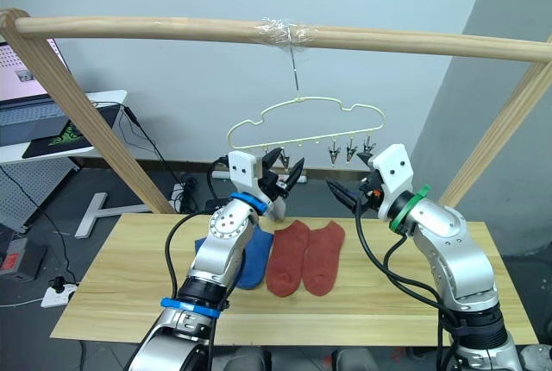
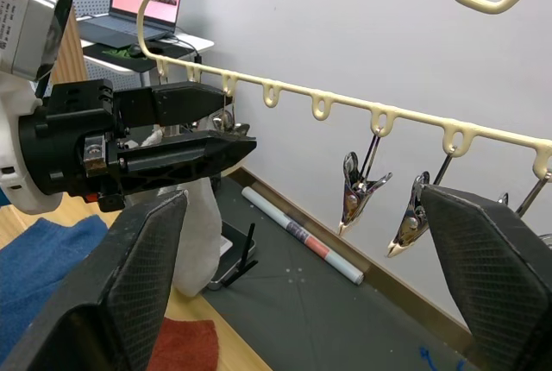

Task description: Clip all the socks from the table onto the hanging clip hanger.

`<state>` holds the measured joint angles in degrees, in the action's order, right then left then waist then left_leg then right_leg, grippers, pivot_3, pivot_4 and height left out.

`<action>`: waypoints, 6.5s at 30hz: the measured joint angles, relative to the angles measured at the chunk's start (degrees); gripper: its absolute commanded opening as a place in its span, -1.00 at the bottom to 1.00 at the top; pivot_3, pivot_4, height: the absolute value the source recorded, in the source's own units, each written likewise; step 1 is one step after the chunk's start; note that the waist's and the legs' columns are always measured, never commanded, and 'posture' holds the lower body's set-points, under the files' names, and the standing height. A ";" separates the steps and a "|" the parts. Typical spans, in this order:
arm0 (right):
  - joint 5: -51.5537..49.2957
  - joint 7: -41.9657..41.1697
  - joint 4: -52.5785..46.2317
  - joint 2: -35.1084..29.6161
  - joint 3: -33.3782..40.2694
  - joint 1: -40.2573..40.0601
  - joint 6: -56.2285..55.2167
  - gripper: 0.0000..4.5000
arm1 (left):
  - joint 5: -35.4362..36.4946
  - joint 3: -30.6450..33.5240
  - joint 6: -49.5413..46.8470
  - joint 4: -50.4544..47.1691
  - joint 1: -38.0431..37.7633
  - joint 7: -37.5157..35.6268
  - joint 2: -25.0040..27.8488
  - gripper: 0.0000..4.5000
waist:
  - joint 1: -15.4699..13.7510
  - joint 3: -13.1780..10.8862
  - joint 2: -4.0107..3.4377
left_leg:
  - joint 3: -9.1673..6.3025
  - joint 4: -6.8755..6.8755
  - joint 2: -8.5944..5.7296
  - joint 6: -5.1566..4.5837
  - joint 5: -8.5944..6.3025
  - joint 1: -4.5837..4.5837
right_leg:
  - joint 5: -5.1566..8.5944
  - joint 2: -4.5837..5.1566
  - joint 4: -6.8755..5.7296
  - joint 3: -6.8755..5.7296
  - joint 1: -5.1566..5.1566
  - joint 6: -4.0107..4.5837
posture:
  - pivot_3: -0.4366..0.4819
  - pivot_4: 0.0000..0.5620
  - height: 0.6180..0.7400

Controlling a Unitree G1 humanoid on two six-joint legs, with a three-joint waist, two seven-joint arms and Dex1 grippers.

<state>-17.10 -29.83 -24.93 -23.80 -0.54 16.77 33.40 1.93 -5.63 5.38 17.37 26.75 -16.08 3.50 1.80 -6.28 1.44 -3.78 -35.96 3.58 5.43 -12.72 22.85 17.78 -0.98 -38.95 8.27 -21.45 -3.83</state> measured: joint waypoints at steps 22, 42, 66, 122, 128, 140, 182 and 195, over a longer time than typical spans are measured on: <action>0.08 -0.16 0.05 -0.55 0.64 -0.02 -0.47 1.00 | 2.31 2.53 -0.10 -1.19 -0.94 0.94 -1.77 0.33 | 0.02 0.00 0.00 | 0.00 0.00 0.00 0.00 0.00 0.00 | 0.00 0.00 0.00 0.00 0.00 -0.01 | -0.04 -0.74 1.00; 0.06 -0.12 0.05 -0.99 0.64 -0.16 -0.47 1.00 | 2.42 2.45 -2.76 -0.79 -0.94 0.33 -3.53 0.33 | 0.04 0.00 0.00 | 0.00 0.00 0.00 0.00 0.00 0.00 | 0.02 0.00 0.00 0.00 0.00 -0.03 | -0.06 -0.75 1.00; 0.06 -0.04 -0.21 -1.10 0.51 -0.53 -0.41 1.00 | 1.84 0.92 -2.43 2.81 1.16 -0.78 -3.97 0.33 | 0.11 0.00 0.00 | 0.00 0.00 -0.01 0.00 0.00 0.01 | 0.04 0.00 0.00 0.00 0.00 -0.07 | -0.09 -0.77 1.00; 10.64 10.47 30.56 15.36 -12.19 2.26 -0.42 1.00 | 6.13 5.21 -8.25 2.11 3.05 -2.65 0.31 -0.92 | 0.50 0.00 -0.01 | -0.04 0.02 0.00 -0.01 0.01 -0.04 | -0.01 -0.01 -0.05 -0.03 0.02 0.02 | 0.08 -0.69 1.00; 13.75 14.18 45.03 18.93 -12.28 4.13 -1.57 1.00 | 6.56 6.00 -9.38 -0.11 2.00 -2.53 0.72 -0.92 | -0.30 -0.01 -0.01 | -0.05 0.03 -0.01 -0.01 0.00 -0.02 | -0.01 0.00 -0.03 -0.05 0.02 0.02 | 0.15 -0.66 1.00; 21.88 11.55 53.62 15.87 -18.49 2.39 -13.54 -0.07 | 5.77 4.77 -11.09 -3.42 -0.27 -1.95 0.67 -0.92 | -0.07 0.11 -0.15 | -0.04 0.01 0.00 -0.01 0.00 -0.15 | 0.14 -0.02 -0.03 -0.02 0.13 -0.25 | 0.15 -0.68 1.00; 38.17 -8.46 30.04 -3.65 -24.50 6.85 -36.88 -0.99 | 35.42 14.94 -46.22 -9.75 3.21 -8.20 0.12 -0.92 | -0.16 0.25 -0.28 | -0.15 -0.01 -0.01 0.00 0.01 -0.06 | 0.00 -0.04 0.01 -0.07 0.07 -0.01 | 0.10 -0.78 1.00; 38.84 -9.09 29.61 -2.69 -24.58 8.65 -37.18 -0.99 | 34.97 14.85 -46.02 -9.73 3.20 -8.19 -0.54 -0.92 | -0.15 0.24 -0.27 | -0.15 -0.01 -0.01 0.00 0.01 -0.05 | 0.00 -0.04 0.01 -0.07 0.07 0.00 | 0.09 -0.75 1.00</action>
<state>21.74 -38.93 4.68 -26.49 -25.12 25.42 -3.78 36.90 9.22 -40.63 7.63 29.95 -24.28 2.95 1.65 -6.04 1.17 -3.93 -35.96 3.57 5.43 -12.71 22.80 17.78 -1.03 -38.94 8.20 -21.38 -3.84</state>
